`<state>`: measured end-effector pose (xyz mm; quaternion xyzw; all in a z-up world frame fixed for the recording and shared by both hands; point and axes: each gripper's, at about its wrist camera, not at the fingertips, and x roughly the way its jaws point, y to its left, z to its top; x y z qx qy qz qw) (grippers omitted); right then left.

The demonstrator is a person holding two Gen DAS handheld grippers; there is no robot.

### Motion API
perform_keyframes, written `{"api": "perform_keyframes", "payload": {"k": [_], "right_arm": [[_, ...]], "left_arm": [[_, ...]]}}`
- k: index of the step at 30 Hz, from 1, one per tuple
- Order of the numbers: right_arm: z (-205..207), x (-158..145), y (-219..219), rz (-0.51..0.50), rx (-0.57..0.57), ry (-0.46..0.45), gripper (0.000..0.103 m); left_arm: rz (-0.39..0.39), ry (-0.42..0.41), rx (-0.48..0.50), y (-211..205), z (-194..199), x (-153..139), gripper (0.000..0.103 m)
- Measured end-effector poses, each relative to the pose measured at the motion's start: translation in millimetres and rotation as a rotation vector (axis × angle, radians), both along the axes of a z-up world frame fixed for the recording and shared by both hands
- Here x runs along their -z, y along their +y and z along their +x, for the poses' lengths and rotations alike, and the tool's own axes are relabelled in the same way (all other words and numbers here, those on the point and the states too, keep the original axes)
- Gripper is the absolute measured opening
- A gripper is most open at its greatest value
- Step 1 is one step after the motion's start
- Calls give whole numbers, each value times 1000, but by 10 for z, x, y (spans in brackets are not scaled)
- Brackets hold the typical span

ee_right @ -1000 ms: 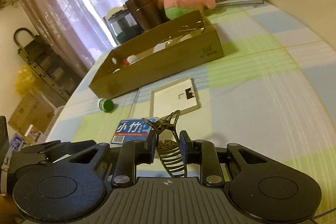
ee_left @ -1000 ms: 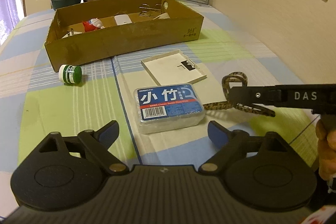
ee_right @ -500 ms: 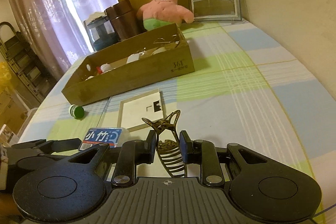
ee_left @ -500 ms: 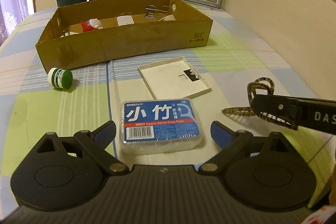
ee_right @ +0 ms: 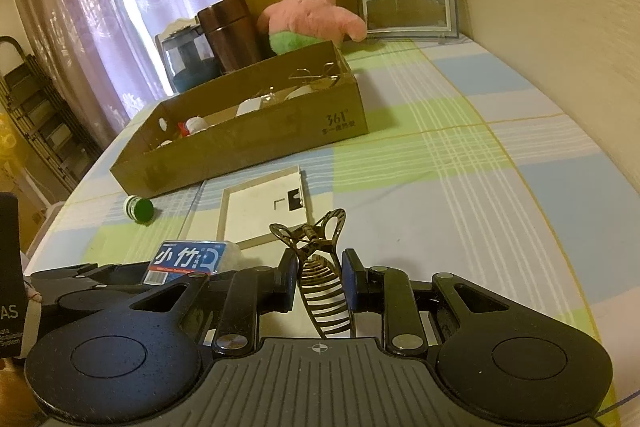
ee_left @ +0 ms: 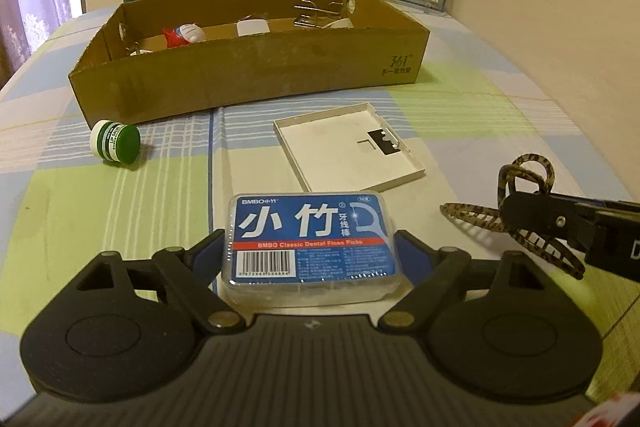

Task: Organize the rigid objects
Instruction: 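Grasp the blue dental floss pick box with the left tool while the right tool holds the keychain, then carry the floss box and keychain over the cardboard box with both tools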

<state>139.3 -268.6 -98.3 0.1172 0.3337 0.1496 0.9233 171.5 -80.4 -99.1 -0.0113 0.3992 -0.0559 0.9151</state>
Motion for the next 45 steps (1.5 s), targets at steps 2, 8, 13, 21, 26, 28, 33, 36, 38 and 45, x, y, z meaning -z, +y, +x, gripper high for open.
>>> {"api": "perform_keyframes", "payload": {"k": [2,8,13,21,26,28,33,36,38,45], "right_arm": [[0,-1,3,-1,0,0,20],[-4,-10,11,-9,0,-7,20],[-17,-30,30,-15,0,-14,20],[-64,-77,55,-19,-5,-32,20],[-83,-121,78,-19,-11,-45,20],[-93,-137,82,-20,-12,-51,20],[-99,-182,89,-16,-11,-58,20],[-104,-230,98,-16,-13,-67,20],[-108,-264,111,-13,-15,-72,20],[-89,-415,161,-8,-18,-93,20]], "left_arm": [[-3,0,3,2,-7,3,85],[-8,3,26,56,-57,-31,85],[-7,-3,36,129,-116,-103,85],[-14,-11,29,253,-187,-203,85],[-18,-20,27,302,-213,-265,85],[-18,-25,27,324,-222,-290,85],[-24,-36,25,361,-232,-360,85],[-25,-41,28,367,-235,-398,85],[-26,-47,28,373,-239,-432,85],[-25,-75,26,418,-202,-595,85]]}}
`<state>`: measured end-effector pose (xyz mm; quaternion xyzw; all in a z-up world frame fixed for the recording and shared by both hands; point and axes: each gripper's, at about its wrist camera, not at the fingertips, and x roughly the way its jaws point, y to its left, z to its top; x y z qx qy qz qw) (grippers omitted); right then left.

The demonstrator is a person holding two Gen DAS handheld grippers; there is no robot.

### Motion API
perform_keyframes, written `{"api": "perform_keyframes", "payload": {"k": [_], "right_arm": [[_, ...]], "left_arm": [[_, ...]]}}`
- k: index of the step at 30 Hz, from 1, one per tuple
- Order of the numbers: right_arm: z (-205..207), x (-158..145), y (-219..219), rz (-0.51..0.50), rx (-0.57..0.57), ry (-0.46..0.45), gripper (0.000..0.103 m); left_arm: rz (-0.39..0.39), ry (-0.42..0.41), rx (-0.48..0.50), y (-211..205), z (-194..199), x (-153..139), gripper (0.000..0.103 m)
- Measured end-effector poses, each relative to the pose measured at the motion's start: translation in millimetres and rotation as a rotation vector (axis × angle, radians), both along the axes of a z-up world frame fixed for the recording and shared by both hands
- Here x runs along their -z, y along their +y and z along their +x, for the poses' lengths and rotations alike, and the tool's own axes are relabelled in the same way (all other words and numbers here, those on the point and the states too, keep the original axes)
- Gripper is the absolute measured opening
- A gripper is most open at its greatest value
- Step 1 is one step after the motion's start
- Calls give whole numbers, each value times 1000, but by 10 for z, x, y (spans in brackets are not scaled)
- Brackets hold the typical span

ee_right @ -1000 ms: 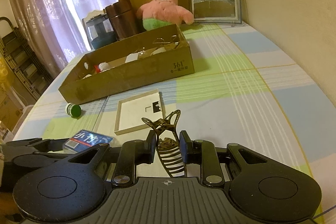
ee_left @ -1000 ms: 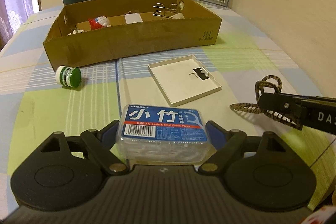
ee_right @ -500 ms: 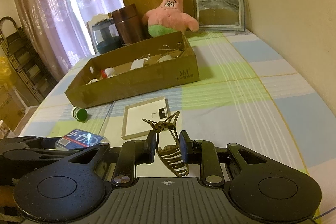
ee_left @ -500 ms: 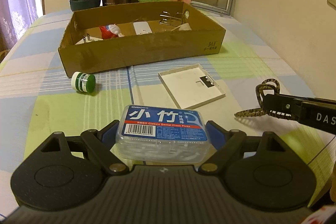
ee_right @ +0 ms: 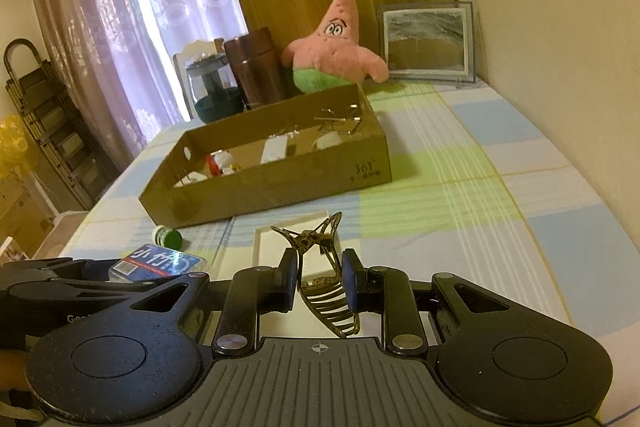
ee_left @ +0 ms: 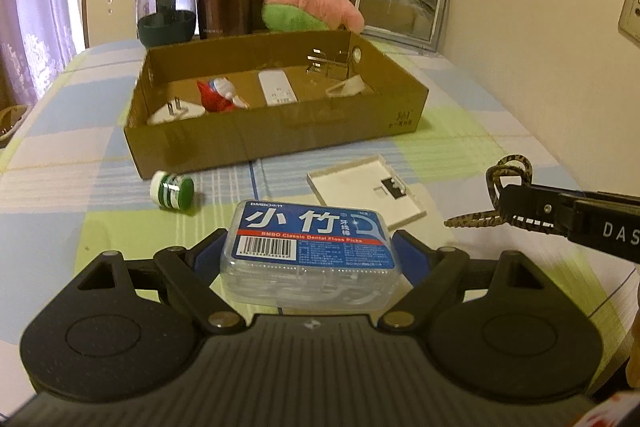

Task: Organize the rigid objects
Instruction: 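Carry the floss box and keychain over the cardboard box with both tools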

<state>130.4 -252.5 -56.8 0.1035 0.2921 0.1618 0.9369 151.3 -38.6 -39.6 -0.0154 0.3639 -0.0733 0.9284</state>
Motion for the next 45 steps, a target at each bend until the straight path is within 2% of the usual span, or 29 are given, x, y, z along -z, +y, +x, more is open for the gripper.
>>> {"api": "perform_keyframes", "payload": {"k": [11,21,36,41,45], "right_arm": [[189,-252,134,14,-28,-29,20],[602,-453,225,28,-48,-42,20],[1547,-745,467,32,-84,-72,20],[1881,-718,514,42,-77,-58,20],[2123,-655,531,47,-63,-37,20]], "left_arm": [[-1,-39,-7,141,143,-253,85],[0,-49,-9,305,431,-417,85],[21,-84,6,621,1309,-679,85],[4,-68,-3,786,1668,-677,84],[30,-54,-13,879,1944,-639,85]]}}
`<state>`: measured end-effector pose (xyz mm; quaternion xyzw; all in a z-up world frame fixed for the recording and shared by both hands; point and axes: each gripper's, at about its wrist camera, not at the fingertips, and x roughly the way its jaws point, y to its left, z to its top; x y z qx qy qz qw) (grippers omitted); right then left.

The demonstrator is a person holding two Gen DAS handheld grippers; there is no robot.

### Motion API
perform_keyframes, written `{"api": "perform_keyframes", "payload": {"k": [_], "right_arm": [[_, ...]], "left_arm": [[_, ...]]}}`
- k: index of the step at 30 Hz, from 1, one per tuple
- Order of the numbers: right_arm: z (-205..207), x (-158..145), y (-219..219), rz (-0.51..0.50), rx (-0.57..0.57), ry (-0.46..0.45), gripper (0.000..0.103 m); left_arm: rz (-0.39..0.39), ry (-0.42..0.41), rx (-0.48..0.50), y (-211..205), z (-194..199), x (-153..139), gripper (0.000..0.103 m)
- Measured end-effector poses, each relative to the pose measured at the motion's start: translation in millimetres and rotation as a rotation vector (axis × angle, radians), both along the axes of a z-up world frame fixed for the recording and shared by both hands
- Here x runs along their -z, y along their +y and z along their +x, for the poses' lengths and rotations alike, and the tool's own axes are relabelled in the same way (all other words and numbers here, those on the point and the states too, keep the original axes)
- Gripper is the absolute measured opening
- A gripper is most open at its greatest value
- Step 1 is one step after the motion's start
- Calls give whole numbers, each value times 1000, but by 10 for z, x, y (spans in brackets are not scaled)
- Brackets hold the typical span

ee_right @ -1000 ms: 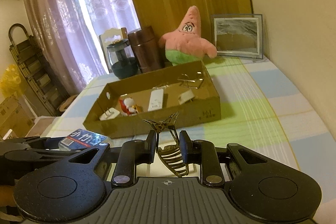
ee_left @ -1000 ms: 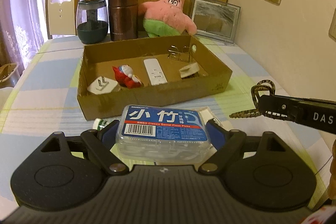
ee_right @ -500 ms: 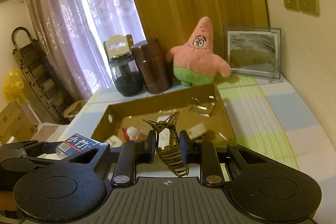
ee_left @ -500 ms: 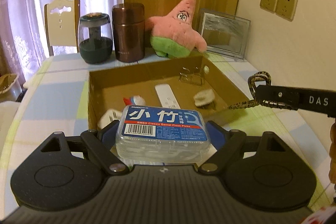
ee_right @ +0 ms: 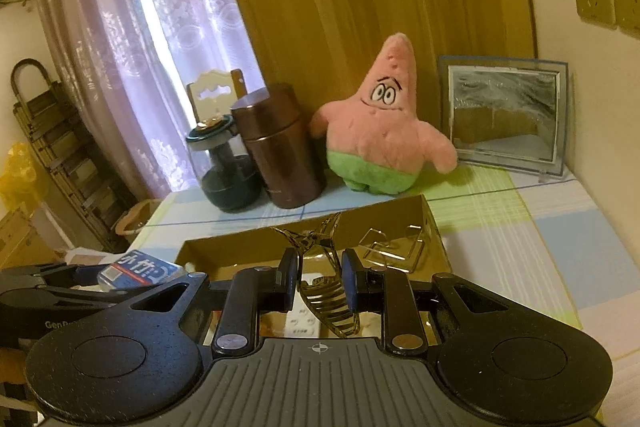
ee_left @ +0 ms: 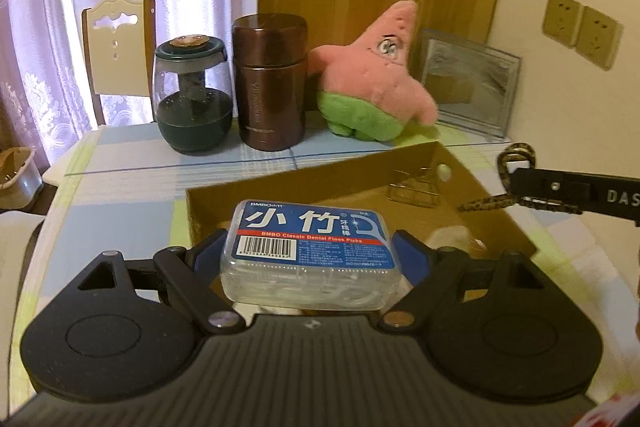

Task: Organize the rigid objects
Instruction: 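Carry the floss box and keychain over the cardboard box with both tools, then open the left tool to drop the floss box in the box while the right tool releases the keychain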

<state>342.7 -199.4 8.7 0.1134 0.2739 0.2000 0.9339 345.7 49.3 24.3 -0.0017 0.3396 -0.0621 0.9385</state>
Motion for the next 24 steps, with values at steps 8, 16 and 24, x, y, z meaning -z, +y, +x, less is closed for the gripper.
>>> {"api": "perform_keyframes", "payload": {"k": [8,16,24], "right_arm": [[326,151,119,-29,5,23,20],[502,287,196,-37,13,44,20],[558,386,201,-35,14,62,20]], "left_arm": [[10,50,-23,114,441,211,85],[-18,95,-52,168,744,396,85],[-42,106,-87,231,831,500,86]]}}
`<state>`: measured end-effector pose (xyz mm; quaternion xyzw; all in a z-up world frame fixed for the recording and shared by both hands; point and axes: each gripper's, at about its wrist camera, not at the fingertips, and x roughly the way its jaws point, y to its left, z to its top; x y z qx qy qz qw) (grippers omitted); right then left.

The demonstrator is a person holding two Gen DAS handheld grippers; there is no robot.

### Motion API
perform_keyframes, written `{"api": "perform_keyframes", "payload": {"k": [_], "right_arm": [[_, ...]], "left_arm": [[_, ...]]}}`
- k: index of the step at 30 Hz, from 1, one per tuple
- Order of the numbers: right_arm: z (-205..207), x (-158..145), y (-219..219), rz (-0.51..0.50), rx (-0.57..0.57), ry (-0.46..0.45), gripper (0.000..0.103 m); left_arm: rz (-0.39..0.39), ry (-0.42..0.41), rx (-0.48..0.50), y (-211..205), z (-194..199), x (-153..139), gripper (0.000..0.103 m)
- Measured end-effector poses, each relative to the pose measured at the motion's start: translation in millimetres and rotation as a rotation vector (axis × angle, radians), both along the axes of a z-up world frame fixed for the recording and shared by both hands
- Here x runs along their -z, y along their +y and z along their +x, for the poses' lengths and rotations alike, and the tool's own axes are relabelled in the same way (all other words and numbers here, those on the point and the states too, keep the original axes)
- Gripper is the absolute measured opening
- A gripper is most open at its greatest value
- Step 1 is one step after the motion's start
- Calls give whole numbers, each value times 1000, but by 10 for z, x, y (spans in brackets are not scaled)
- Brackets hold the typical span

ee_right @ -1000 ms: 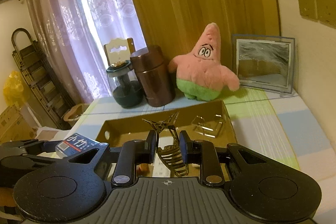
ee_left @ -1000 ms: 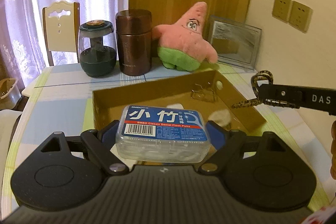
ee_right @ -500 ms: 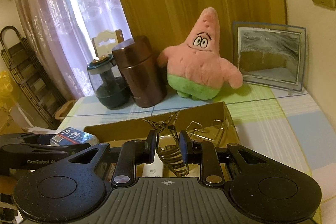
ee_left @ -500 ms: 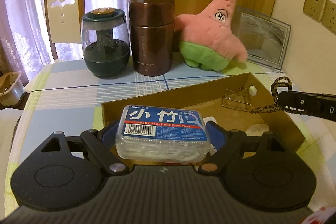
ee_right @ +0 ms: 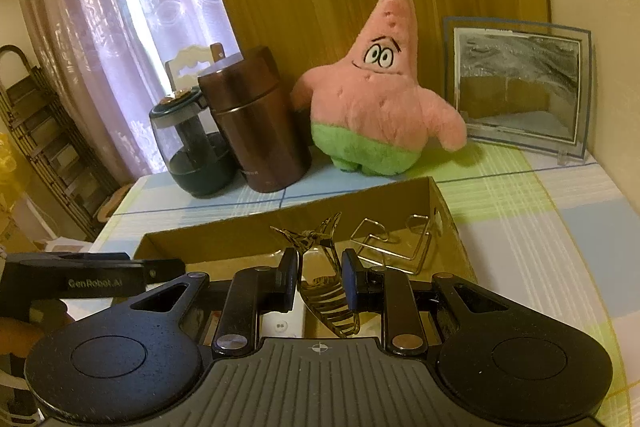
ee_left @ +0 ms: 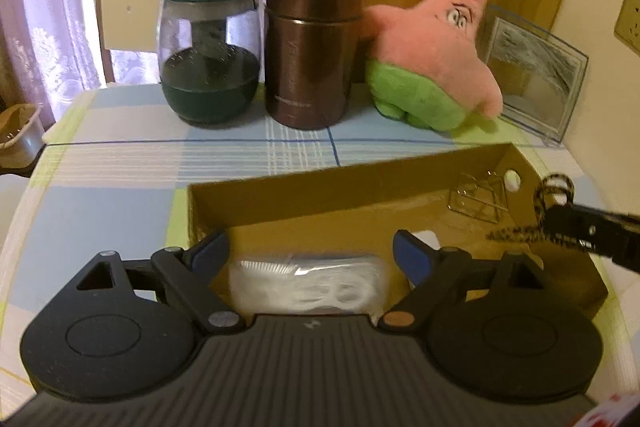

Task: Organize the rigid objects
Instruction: 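Open the left tool to drop the floss box in the box while the right tool releases the keychain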

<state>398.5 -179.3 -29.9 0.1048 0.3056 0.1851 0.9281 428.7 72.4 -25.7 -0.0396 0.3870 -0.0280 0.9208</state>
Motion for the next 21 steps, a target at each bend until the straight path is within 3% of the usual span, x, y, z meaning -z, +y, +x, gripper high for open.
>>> {"api": "perform_keyframes", "payload": {"k": [21], "right_arm": [[-19,-36,63,-3,3,-4,20]], "left_arm": [[7,-35,27,-36,-195,-121,86]]}}
